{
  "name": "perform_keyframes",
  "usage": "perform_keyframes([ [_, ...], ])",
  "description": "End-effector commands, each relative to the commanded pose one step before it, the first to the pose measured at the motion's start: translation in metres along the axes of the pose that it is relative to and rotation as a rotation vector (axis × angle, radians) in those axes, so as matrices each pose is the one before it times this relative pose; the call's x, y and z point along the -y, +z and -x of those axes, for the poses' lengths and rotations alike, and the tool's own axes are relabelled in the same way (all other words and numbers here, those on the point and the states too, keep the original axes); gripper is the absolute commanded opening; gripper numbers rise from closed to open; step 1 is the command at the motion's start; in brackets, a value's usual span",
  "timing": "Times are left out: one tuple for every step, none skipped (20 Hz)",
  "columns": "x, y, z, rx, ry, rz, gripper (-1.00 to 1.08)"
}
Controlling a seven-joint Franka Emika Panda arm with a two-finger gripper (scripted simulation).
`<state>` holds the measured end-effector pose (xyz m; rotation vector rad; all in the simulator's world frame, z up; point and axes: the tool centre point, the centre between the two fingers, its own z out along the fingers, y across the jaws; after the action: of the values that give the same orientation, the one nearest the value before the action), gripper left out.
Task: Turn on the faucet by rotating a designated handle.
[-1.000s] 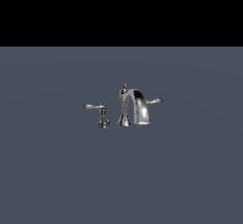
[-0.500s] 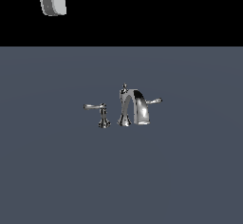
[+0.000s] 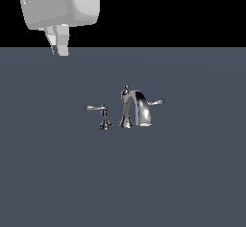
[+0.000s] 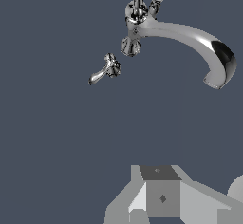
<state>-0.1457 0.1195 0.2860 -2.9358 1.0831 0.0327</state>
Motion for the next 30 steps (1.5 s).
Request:
perform_keyframes([
  [0.01064, 0.01362, -0.00545, -0.00063, 0.05044, -0.00261, -1.0],
  [0.00402, 0.00519, -0.00215, -0.0003, 0.019, -0.00055, -1.0],
  [0.00397, 0.00511, -0.00213, -0.00031, 0.01873, -0.00053, -1.0],
  [0.00391, 0.00504, -0.00212, -0.00032, 0.01848, -0.00051, -1.0],
  [0.00385, 0.00496, -0.0021, -0.00033, 0.01821, -0.00048, -1.0],
  [0.00379, 0.00489, -0.00208, -0.00035, 0.01797, -0.00046, -1.0],
  [0.00374, 0.00483, -0.00207, -0.00037, 0.01774, -0.00043, -1.0],
  [0.00369, 0.00477, -0.00205, -0.00039, 0.01752, -0.0004, -1.0],
  [0.00364, 0.00472, -0.00204, -0.00041, 0.01732, -0.00036, -1.0],
  [0.00359, 0.00467, -0.00204, -0.00044, 0.01716, -0.00033, -1.0],
  [0.00356, 0.00463, -0.00204, -0.00047, 0.017, -0.00029, -1.0],
  [0.00352, 0.0046, -0.00204, -0.00051, 0.01689, -0.00025, -1.0],
  [0.0035, 0.00458, -0.00204, -0.00054, 0.01679, -0.00021, -1.0],
  [0.00348, 0.00457, -0.00205, -0.00058, 0.01675, -0.00017, -1.0],
  [0.00347, 0.00456, -0.00206, -0.00063, 0.01673, -0.00013, -1.0],
  [0.00347, 0.00458, -0.00208, -0.00067, 0.01677, -0.00009, -1.0],
  [0.00348, 0.0046, -0.0021, -0.00072, 0.01684, -0.00005, -1.0],
  [0.0035, 0.00463, -0.00214, -0.00078, 0.01697, -0.00001, -1.0],
  [0.00353, 0.00468, -0.00217, -0.00083, 0.01713, 0.00003, -1.0],
  [0.00357, 0.00474, -0.00221, -0.00089, 0.01735, 0.00006, -1.0],
  [0.00362, 0.00481, -0.00227, -0.00095, 0.01763, 0.0001, -1.0],
  [0.00369, 0.0049, -0.00232, -0.00101, 0.01795, 0.00013, -1.0],
  [0.00376, 0.005, -0.00239, -0.00107, 0.01837, 0.00016, -1.0],
  [0.00386, 0.00512, -0.00246, -0.00113, 0.01881, 0.00018, -1.0],
  [0.00393, 0.00521, -0.00253, -0.00119, 0.01919, 0.0002, -1.0],
  [0.00388, 0.00513, -0.0025, -0.00119, 0.01892, 0.0002, -1.0],
  [0.0038, 0.00499, -0.00246, -0.00117, 0.01849, 0.0002, -1.0],
  [0.00371, 0.00484, -0.00241, -0.00114, 0.01805, 0.00019, -1.0],
  [0.00361, 0.00469, -0.00234, -0.0011, 0.0175, 0.00018, -1.0],
  [0.00349, 0.00451, -0.00226, -0.00107, 0.0169, 0.00017, -1.0],
])
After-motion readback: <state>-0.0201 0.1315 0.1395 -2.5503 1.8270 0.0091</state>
